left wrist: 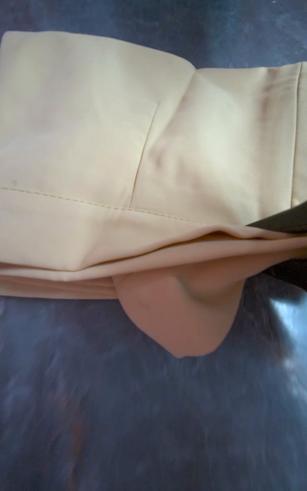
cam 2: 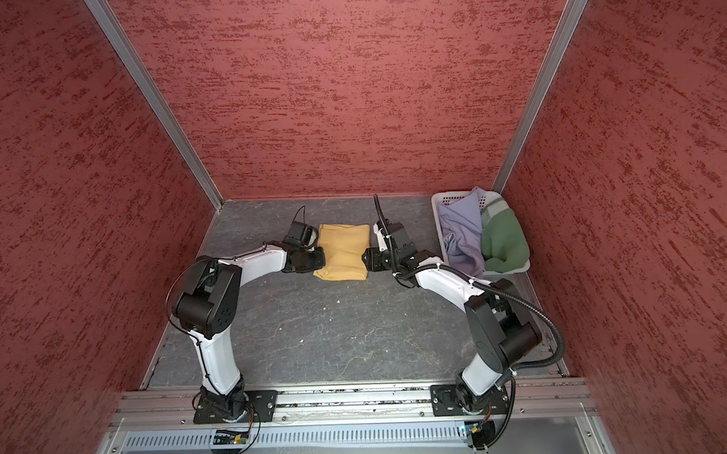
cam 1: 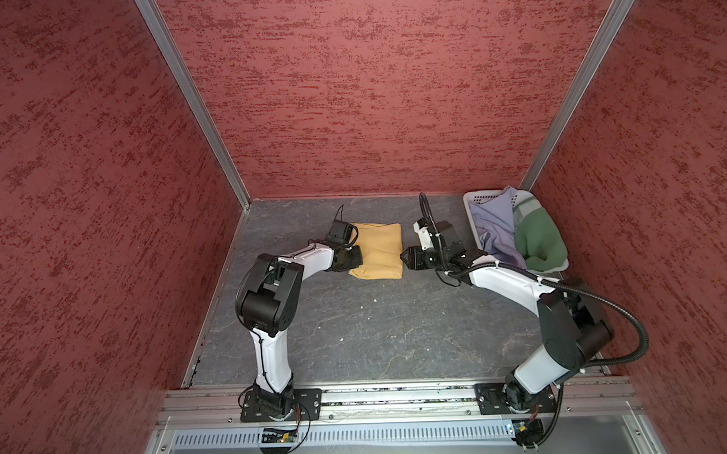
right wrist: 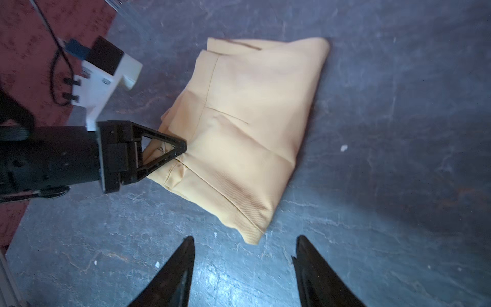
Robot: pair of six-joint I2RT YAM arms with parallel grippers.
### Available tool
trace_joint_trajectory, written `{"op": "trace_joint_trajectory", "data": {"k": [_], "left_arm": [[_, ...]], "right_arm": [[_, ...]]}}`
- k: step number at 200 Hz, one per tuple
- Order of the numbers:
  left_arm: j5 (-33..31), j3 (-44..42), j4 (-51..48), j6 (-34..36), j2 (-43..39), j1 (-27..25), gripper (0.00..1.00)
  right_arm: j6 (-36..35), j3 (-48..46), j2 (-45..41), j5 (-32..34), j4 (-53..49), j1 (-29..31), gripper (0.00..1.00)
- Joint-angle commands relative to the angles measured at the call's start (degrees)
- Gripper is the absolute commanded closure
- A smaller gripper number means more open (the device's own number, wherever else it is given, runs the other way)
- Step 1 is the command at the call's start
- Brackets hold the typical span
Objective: Fold and stack the skirts
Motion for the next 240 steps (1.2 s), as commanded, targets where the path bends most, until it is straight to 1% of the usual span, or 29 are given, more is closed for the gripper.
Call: {"op": "trace_joint_trajectory", "data": {"k": [1, 38, 65, 89, 108, 134, 158, 190, 203, 209, 218, 236, 240], "left_arm": [[-4.62, 3.00, -5.85, 4.63, -2.23, 3.07, 1.00], [-7.97, 8.97, -10.36, 9.07, 0.21, 9.33, 1.00], [-11.63, 16.05, -15.30, 12.91, 3.99, 12.27, 1.00], [-13.94, 22.17, -18.36, 14.73, 7.96, 14.28, 1.00], [-15.29, 26.81, -20.57, 15.75, 11.28, 15.26, 1.00], [-16.90, 31.11, -21.75, 17.89, 14.85, 15.55, 1.00], [-17.78, 33.75, -22.57, 18.94, 17.56, 15.60, 1.00], [-21.70, 34.60, -23.82, 19.69, 19.44, 15.80, 0.97], [-23.00, 34.29, -23.80, 19.75, 19.47, 16.08, 0.91], [-23.28, 34.09, -23.57, 19.75, 19.45, 16.25, 0.84], [-23.27, 33.55, -23.07, 19.86, 19.17, 16.51, 0.69], [-23.08, 32.36, -21.69, 20.19, 18.38, 16.71, 0.53], [-23.08, 32.07, -21.48, 20.22, 18.19, 16.71, 0.47]], "right_arm": [[-2.95, 1.88, -1.84, 3.48, -3.45, -0.30, 0.36], [-3.70, 1.94, -3.41, 4.94, -3.86, -0.39, 0.34], [-4.31, 0.82, -4.02, 6.53, -4.21, -0.39, 0.34], [-4.74, 0.27, -4.00, 7.27, -4.77, -0.39, 0.34], [-4.67, -0.24, -4.22, 7.70, -4.91, -0.39, 0.34], [-4.78, -0.94, -4.93, 8.07, -4.91, -0.39, 0.34], [-4.92, -1.06, -5.32, 8.37, -5.17, -0.39, 0.34], [-4.72, -1.18, -5.76, 8.33, -5.18, -0.39, 0.34], [-4.85, -1.22, -5.81, 8.39, -5.26, -0.39, 0.34], [-4.86, -1.22, -5.77, 8.31, -5.26, -0.40, 0.34], [-4.93, -1.14, -5.69, 8.27, -5.26, -0.39, 0.34], [-4.94, -1.05, -5.58, 8.19, -5.26, -0.39, 0.34], [-4.98, -1.05, -5.58, 8.19, -5.26, -0.39, 0.34]]}}
